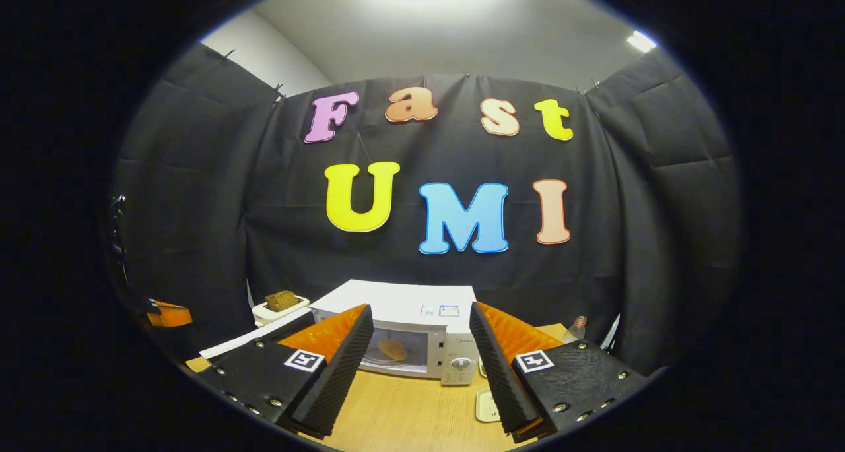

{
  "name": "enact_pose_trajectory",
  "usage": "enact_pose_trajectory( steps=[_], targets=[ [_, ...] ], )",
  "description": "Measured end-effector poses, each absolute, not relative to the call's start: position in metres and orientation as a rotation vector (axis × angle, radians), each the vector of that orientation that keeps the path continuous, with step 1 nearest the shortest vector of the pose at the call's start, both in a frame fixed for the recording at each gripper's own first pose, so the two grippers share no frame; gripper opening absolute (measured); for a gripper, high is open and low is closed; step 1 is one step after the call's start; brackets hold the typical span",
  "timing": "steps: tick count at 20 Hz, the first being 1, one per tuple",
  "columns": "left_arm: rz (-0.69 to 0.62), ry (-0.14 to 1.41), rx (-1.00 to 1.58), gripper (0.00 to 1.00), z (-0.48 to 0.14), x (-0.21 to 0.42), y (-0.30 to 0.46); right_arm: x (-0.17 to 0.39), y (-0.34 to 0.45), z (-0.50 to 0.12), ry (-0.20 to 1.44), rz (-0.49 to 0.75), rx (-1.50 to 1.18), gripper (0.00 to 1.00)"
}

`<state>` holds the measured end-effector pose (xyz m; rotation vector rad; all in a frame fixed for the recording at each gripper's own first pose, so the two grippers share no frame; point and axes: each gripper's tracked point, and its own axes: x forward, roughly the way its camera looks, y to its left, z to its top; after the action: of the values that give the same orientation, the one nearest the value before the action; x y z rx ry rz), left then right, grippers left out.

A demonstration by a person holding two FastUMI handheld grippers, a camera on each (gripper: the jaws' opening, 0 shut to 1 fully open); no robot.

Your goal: Open the microwave oven with the left hand, put the food in, and close the microwave oven.

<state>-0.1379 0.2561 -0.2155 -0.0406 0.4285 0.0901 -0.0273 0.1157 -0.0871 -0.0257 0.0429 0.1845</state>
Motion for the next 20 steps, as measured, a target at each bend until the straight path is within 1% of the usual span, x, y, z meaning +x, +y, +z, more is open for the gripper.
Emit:
enact_pose_trajectory(
  steps=[3, 6, 7, 8, 9, 10, 11, 12, 15, 16, 18, 19, 20],
  targets=[
    [0.107, 0.534, -0.023, 0.07, -0.259, -0.149, 0.268, -0.027, 0.113, -0.088, 0.051, 0.176, -0.041, 0.90],
    [0.066, 0.591, 0.003, 0.08, -0.282, -0.158, 0.253, -0.023, 0.109, -0.086, 0.056, 0.171, -0.055, 0.90],
    [0.035, 0.596, 0.007, 0.05, -0.283, -0.159, 0.244, -0.022, 0.107, -0.084, 0.052, 0.168, -0.060, 0.90],
    [0.009, 0.602, 0.014, 0.08, -0.283, -0.161, 0.234, -0.021, 0.105, -0.085, 0.050, 0.163, -0.066, 0.90],
    [0.004, 0.608, 0.034, 0.05, -0.285, -0.162, 0.232, -0.020, 0.103, -0.085, 0.049, 0.159, -0.071, 0.90],
    [-0.003, 0.614, 0.048, 0.07, -0.283, -0.165, 0.230, -0.019, 0.101, -0.088, 0.050, 0.156, -0.077, 0.90],
    [-0.007, 0.618, 0.057, 0.07, -0.281, -0.165, 0.228, -0.018, 0.099, -0.090, 0.054, 0.154, -0.081, 0.90],
    [-0.011, 0.620, 0.061, 0.10, -0.279, -0.165, 0.226, -0.018, 0.099, -0.092, 0.057, 0.156, -0.081, 0.90],
    [-0.036, 0.623, 0.058, 0.05, -0.273, -0.164, 0.211, -0.013, 0.097, -0.091, 0.055, 0.162, -0.079, 0.90],
    [-0.047, 0.625, 0.056, 0.07, -0.274, -0.163, 0.204, -0.012, 0.097, -0.089, 0.052, 0.163, -0.076, 0.90],
    [-0.056, 0.634, 0.066, 0.08, -0.277, -0.159, 0.192, -0.009, 0.095, -0.086, 0.047, 0.168, -0.072, 0.90],
    [-0.057, 0.634, 0.077, 0.07, -0.278, -0.154, 0.186, -0.008, 0.094, -0.083, 0.041, 0.172, -0.072, 0.90],
    [-0.067, 0.634, 0.077, 0.05, -0.277, -0.151, 0.177, -0.006, 0.092, -0.080, 0.031, 0.173, -0.072, 0.90]
  ],
)
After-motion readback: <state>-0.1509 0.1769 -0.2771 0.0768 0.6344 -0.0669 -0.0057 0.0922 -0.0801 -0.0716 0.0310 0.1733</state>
